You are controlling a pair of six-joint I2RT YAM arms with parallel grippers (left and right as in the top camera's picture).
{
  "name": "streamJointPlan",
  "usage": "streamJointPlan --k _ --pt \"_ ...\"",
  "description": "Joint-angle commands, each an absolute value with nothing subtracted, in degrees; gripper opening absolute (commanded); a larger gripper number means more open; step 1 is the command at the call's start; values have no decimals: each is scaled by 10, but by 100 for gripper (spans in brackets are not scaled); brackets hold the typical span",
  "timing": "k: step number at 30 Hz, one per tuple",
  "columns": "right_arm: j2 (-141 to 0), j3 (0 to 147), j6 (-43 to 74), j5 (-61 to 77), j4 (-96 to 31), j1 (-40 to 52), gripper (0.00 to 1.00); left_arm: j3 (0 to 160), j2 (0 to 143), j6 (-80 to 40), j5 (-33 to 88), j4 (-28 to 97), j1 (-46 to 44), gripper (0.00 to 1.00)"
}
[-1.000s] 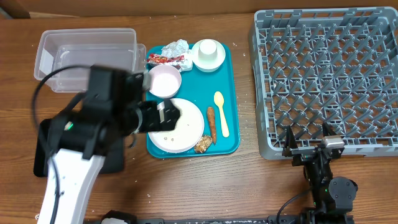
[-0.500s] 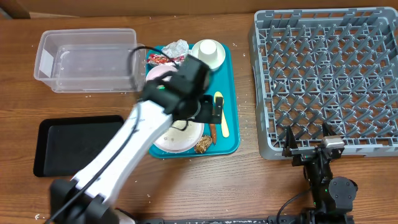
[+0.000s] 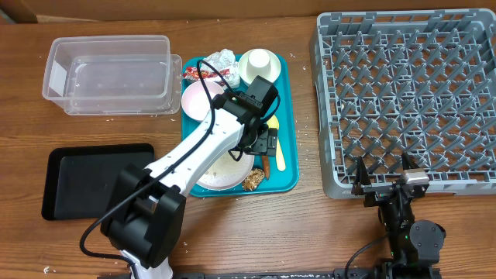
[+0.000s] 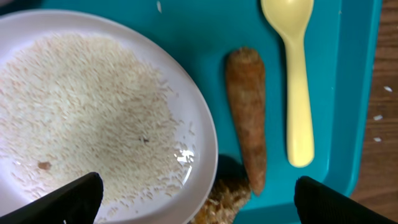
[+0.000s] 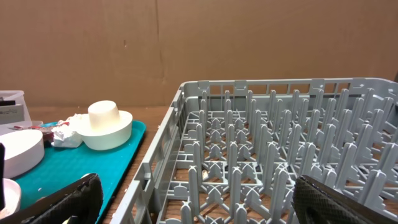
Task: Sort waste into correct bins and load items into the dishwasher
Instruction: 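Move the left gripper over the white rice plate on the teal tray, then lower the left gripper and grasp the white plate's rim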
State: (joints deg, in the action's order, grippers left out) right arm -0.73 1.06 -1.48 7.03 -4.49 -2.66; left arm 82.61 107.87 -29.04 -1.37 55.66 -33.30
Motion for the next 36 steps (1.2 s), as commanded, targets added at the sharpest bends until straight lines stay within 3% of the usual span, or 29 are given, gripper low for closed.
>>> streamJointPlan --k 1,3,18,24,27,36 --pt "-2 4 -10 65 -42 -31 100 837 1086 -300 -65 549 -335 93" --pt "-2 4 -11 65 -42 -31 100 836 1087 -301 -81 547 -334 79" --pt "-2 4 -10 65 -42 -31 100 832 1159 -332 -81 535 -358 80" --pt "-2 4 -11 65 -42 -31 100 832 1173 -335 -84 535 -356 79" --pt "-2 4 -11 65 -42 -31 100 832 1173 -335 -86 533 -356 73" --pt "-2 4 -11 65 -42 -31 100 854 1173 -335 -79 540 -356 74"
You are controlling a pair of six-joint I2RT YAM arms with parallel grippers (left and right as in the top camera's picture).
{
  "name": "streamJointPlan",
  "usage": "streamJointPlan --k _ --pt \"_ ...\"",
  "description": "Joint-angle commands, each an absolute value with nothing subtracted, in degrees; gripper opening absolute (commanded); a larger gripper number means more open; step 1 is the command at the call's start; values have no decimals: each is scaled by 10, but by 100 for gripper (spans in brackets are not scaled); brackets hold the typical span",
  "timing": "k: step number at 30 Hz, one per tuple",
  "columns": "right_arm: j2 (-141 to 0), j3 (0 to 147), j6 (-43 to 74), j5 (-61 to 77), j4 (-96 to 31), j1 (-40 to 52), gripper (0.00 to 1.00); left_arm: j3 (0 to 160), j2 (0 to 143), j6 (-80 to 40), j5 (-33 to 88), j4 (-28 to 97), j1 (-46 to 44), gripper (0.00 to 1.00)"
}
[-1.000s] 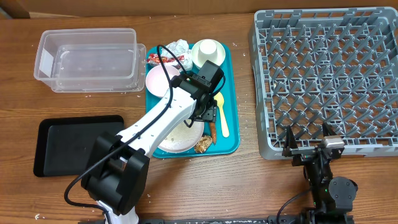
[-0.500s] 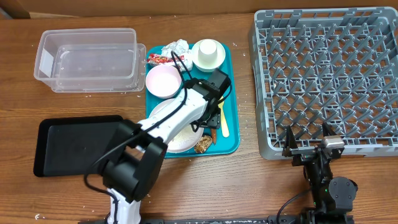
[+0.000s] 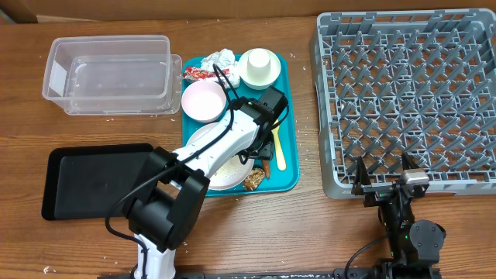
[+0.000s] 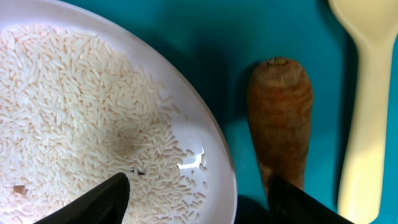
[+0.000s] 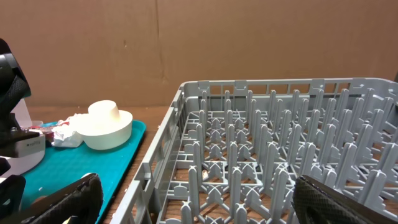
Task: Sort waste into correct bins and load items into the dishwasher
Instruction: 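Lower the left gripper and grasp the white plate's rim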
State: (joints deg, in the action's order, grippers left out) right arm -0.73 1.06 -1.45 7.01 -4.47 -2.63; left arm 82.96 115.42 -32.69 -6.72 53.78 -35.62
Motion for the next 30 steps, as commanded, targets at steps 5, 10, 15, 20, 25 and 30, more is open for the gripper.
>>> streamJointPlan --k 5,10,15,20,25,30 --pt "-2 4 -10 65 -42 -31 100 884 1173 -335 -79 564 -356 73" --pt "-2 4 -11 65 -42 -31 100 887 1173 -335 -79 582 -356 72" --pt "-2 4 -11 65 -42 -31 100 883 1173 -339 -79 601 -356 71" --pt "-2 4 -11 65 -42 -31 100 872 1173 -339 -77 598 -357 71" --pt "-2 4 -11 65 -42 -31 100 869 1174 -339 -77 597 -356 66" --pt "-2 4 -11 65 -42 -31 100 863 1174 -339 -79 592 -357 66"
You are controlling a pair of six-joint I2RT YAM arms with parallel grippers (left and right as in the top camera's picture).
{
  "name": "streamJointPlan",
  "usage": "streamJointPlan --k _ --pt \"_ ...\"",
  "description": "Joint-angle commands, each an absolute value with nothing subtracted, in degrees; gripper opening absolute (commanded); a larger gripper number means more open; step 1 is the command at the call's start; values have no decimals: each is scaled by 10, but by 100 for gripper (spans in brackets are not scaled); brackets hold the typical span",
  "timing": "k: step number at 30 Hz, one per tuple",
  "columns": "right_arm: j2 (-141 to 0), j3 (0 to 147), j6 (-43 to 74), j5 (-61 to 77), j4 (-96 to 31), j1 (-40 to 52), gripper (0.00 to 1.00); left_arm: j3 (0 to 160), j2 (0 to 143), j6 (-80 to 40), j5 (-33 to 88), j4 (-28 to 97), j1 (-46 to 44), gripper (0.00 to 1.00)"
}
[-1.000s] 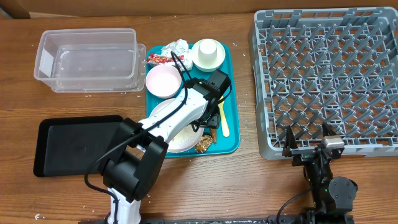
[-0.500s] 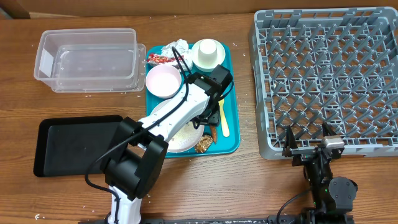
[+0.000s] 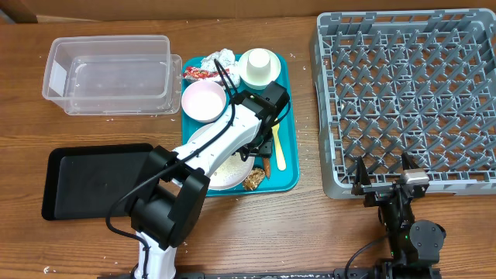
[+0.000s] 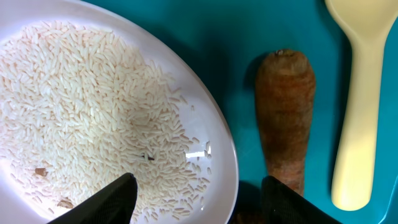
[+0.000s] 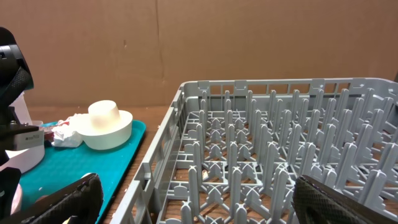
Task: Sort waste into correct bins and load items into the dishwasher
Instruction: 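Lower the left gripper and grasp the white plate's rim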
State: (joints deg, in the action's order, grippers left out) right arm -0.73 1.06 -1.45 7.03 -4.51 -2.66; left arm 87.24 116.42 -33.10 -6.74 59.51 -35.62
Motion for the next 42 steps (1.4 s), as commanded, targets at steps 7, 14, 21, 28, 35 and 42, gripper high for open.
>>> streamJointPlan --k 7,14,21,28,35,42 --pt "-2 4 -11 65 -42 -31 100 860 1178 -339 -79 589 -357 66" --pt "-2 4 -11 65 -42 -31 100 836 1178 -350 -66 569 -357 66" --pt "-2 4 -11 65 -42 -31 100 811 1178 -351 -61 545 -357 66" --pt "-2 4 -11 65 -42 -31 100 812 1178 -347 -71 530 -357 56" --pt "-2 4 -11 65 -42 -31 100 811 1178 -340 -125 530 -365 53" --pt "-2 4 -11 65 -42 -31 100 811 1178 -328 -137 511 -384 51"
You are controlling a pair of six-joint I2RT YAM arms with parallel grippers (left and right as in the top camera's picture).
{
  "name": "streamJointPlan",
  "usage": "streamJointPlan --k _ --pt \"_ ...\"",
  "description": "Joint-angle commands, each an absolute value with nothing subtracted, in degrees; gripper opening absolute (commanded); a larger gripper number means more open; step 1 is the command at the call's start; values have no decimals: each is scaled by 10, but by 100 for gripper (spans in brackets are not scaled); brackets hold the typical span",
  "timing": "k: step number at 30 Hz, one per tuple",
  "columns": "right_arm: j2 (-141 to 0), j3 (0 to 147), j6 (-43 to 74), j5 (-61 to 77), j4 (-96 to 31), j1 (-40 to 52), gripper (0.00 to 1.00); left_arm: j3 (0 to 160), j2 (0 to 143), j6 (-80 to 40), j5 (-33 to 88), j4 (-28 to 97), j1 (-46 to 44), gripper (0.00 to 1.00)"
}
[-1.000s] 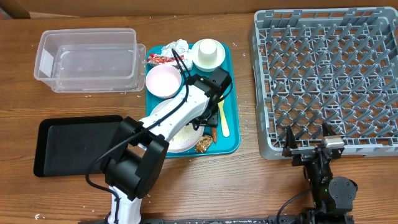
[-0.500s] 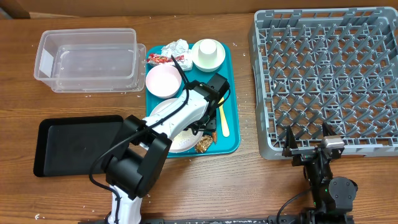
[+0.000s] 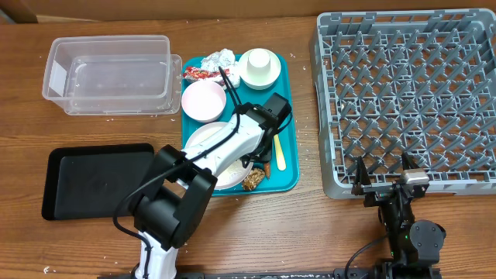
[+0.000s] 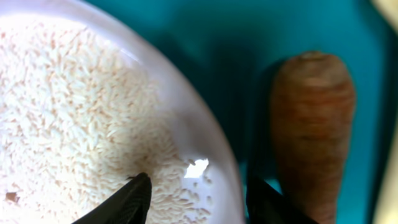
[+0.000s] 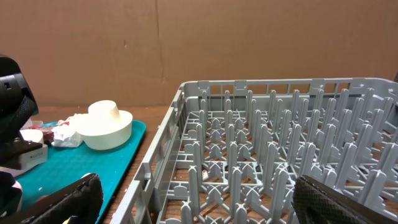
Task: Sort waste into correct bins and load items into the dishwasher
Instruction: 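Lower the left gripper and grasp the white plate's rim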
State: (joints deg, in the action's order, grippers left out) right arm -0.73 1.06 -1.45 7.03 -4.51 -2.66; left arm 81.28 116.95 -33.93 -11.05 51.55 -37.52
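Observation:
A white plate of rice [image 3: 211,149] lies on the teal tray [image 3: 288,116], with a carrot [image 3: 266,165] and a yellow spoon [image 3: 279,155] to its right. My left gripper [image 3: 263,147] is down at the plate's right rim. In the left wrist view the left gripper [image 4: 199,198] is open and straddles the rim of the plate [image 4: 93,112]: one finger over the rice, the other between the rim and the carrot [image 4: 311,124]. My right gripper [image 3: 384,177] stands open at the near edge of the grey dish rack [image 3: 407,93], holding nothing.
The tray also holds a pink bowl [image 3: 203,101], an upturned white cup [image 3: 260,68], crumpled wrappers [image 3: 217,59] and a food scrap [image 3: 253,180]. A clear bin [image 3: 108,74] and a black tray [image 3: 97,180] lie to the left. The right wrist view shows the rack [image 5: 280,155].
My left gripper has come lower and closer to the plate's rim, and its fingers stand nearer together. The right arm has not moved.
My left gripper hung wide open above the plate's right edge and the carrot. At each later moment it was lower and narrower, centred on the rim. Now it straddles the rim. Nothing on the tray has shifted, and the right gripper stayed open by the rack.

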Motion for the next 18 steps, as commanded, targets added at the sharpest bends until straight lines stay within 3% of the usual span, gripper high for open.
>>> streamJointPlan --k 1,4,8,12,18 --pt "-2 4 -10 65 -42 -31 100 811 1178 -328 -140 509 -387 51" --pt "-2 4 -11 65 -42 -31 100 811 1178 -328 -139 504 -388 49" --pt "-2 4 -11 65 -42 -31 100 811 1178 -328 -139 503 -387 34" --pt "-2 4 -11 65 -42 -31 100 811 1178 -328 -136 502 -387 29" --pt "-2 4 -11 65 -42 -31 100 811 1178 -328 -135 501 -387 12"
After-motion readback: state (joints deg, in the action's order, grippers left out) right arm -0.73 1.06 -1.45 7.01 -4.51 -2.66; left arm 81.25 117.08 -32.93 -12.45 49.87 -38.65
